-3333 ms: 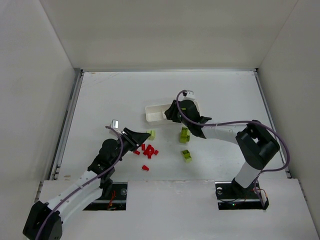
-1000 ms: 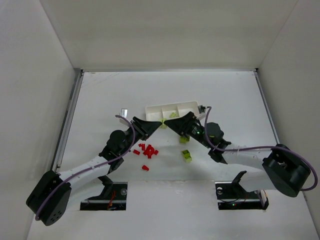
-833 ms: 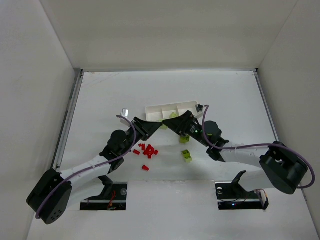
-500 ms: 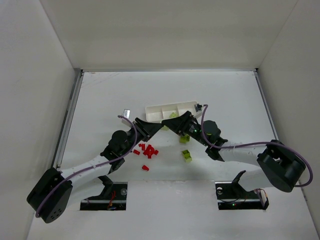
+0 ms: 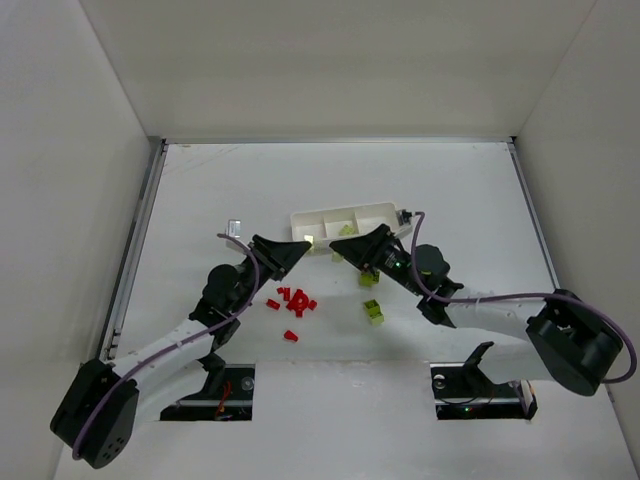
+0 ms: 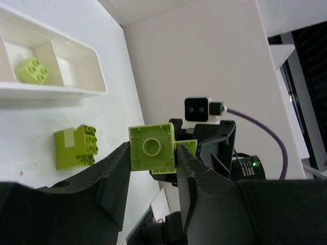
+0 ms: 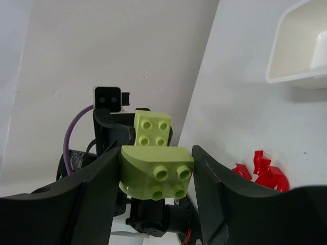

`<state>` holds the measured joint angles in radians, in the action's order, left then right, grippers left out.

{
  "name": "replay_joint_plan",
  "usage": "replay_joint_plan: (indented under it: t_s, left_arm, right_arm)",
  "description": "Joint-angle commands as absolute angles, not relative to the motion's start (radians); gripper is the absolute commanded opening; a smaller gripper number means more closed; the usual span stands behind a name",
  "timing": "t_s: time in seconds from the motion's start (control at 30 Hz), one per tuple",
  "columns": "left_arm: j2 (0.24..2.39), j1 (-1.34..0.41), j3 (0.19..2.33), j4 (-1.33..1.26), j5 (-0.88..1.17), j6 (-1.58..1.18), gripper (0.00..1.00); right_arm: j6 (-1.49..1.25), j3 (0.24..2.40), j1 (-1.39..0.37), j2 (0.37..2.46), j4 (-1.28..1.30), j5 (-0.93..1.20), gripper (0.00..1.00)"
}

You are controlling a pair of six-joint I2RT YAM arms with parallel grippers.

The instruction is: Sort the legos into containers by color

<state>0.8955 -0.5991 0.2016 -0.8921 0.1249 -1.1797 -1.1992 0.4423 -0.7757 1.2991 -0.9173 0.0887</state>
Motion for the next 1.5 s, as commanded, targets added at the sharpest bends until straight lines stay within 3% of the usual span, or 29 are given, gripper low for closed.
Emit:
replay_joint_plan:
  t_s: [0.0, 0.17, 0.37, 0.67, 0.87, 1.07, 1.2, 1.33, 1.47]
  left_arm:
    - [0.838, -0.547, 0.187, -0.908, 0.130, -1.167, 0.15]
    - [0.805, -0.510, 0.196, -0.842, 0.143, -1.129, 0.15]
    - [0.807, -0.519, 0.228, -0.770, 0.132, -1.057, 0.15]
    - [0.916, -0.533, 0.299, -0.738, 0.130, -0.973, 0.16]
    - [0.988, -0.551, 0.348, -0.738, 0.100, -0.931, 0.16]
    - [1.078, -0.579, 0.429, -0.718, 0.054, -0.864, 0.17]
    - [1.176, -0.610, 0.520, -0.660, -0.007, -0.778, 0.18]
    - [1.304, -0.645, 0.652, -0.549, -0.063, -0.675, 0.18]
    - [1.463, -0.696, 0.802, -0.474, -0.149, -0.554, 0.19]
  right_arm:
    - [-1.148, 0.443, -0.743, 1.270, -0.901, 0.055, 0.48]
    - [-0.984, 0.576, -0.644, 1.348, -0.682, 0.034, 0.48]
    - [-0.718, 0.845, -0.630, 1.515, -0.373, -0.150, 0.49]
    - [-0.624, 1.034, -0.642, 1.710, -0.278, -0.244, 0.52]
    - [-0.614, 1.054, -0.648, 1.721, -0.278, -0.256, 0.72]
    - [-0.607, 0.974, -0.642, 1.590, -0.301, -0.256, 0.79]
    - [-0.588, 0.821, -0.617, 1.427, -0.330, -0.281, 0.68]
    - [-0.598, 0.634, -0.567, 1.241, -0.347, -0.299, 0.35]
    - [-0.588, 0.552, -0.562, 1.112, -0.299, -0.310, 0.32]
